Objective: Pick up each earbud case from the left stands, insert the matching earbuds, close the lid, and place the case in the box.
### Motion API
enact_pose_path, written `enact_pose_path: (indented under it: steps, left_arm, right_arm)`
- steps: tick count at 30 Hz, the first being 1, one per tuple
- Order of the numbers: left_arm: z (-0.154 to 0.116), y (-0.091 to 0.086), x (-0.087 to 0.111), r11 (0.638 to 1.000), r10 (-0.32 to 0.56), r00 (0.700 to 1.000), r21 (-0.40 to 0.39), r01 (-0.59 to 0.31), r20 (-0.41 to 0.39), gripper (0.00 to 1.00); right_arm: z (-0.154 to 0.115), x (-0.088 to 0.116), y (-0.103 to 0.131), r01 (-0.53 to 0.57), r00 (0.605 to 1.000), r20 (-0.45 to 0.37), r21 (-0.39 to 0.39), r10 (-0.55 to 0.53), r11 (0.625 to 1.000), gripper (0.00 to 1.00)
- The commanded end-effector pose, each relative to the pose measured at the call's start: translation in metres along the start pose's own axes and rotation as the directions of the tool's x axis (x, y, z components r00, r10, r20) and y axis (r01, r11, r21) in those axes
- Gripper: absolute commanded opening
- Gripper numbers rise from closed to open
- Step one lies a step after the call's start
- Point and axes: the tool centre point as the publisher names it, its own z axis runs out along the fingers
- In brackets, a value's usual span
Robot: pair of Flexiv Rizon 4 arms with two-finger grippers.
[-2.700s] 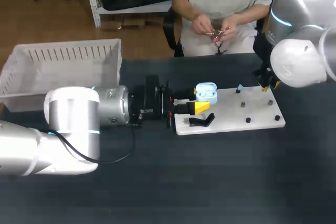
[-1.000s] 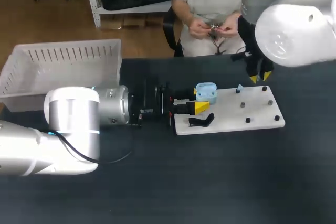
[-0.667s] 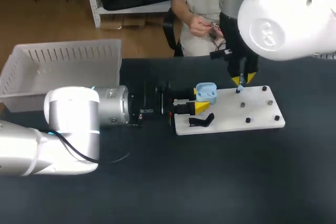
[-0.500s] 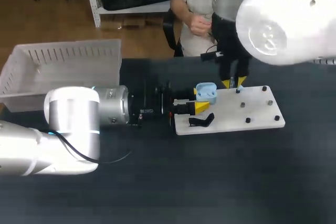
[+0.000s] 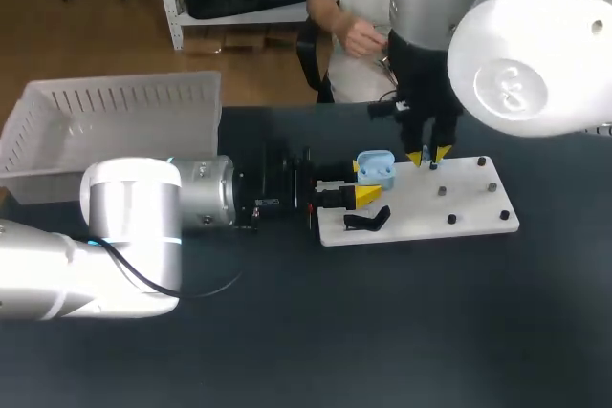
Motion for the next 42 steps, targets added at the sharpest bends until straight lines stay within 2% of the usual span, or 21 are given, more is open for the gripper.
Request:
enact_pose_path:
  steps: [1, 7, 11, 20, 37, 39, 42]
  left_arm:
    - [0.001, 0.000, 0.001, 1.000, 0.002, 1.000, -0.003, -0.002, 0.003, 0.00]
    - [0.001, 0.000, 0.001, 1.000, 0.002, 1.000, -0.003, -0.002, 0.003, 0.00]
    - [0.001, 0.000, 0.001, 1.000, 0.002, 1.000, -0.003, -0.002, 0.003, 0.00]
    - [0.001, 0.000, 0.001, 1.000, 0.002, 1.000, -0.003, -0.002, 0.003, 0.00]
    - [0.001, 0.000, 0.001, 1.000, 0.002, 1.000, -0.003, -0.002, 0.003, 0.00]
    - [0.001, 0.000, 0.001, 1.000, 0.002, 1.000, -0.003, -0.002, 0.003, 0.00]
    - [0.001, 0.000, 0.001, 1.000, 0.002, 1.000, -0.003, -0.002, 0.003, 0.00]
  right_arm:
    - [0.001, -0.003, 0.000, -0.141, 0.990, 0.024, 0.011, 0.141, 0.990, 0.00]
    - [0.004, -0.005, 0.009, -0.316, 0.949, 0.021, 0.005, 0.315, 0.949, 0.00]
    - [0.008, -0.010, 0.013, -0.433, 0.901, -0.008, -0.008, 0.433, 0.901, 0.00]
    - [0.016, -0.017, 0.018, -0.496, 0.868, -0.026, 0.030, 0.497, 0.868, 0.00]
    - [0.016, -0.018, 0.019, -0.495, 0.868, -0.026, 0.030, 0.495, 0.869, 0.00]
    - [0.016, -0.019, 0.022, -0.509, 0.860, -0.021, 0.035, 0.510, 0.860, 0.00]
    - [0.014, -0.021, 0.025, -0.589, 0.806, -0.016, 0.070, 0.591, 0.805, 0.00]
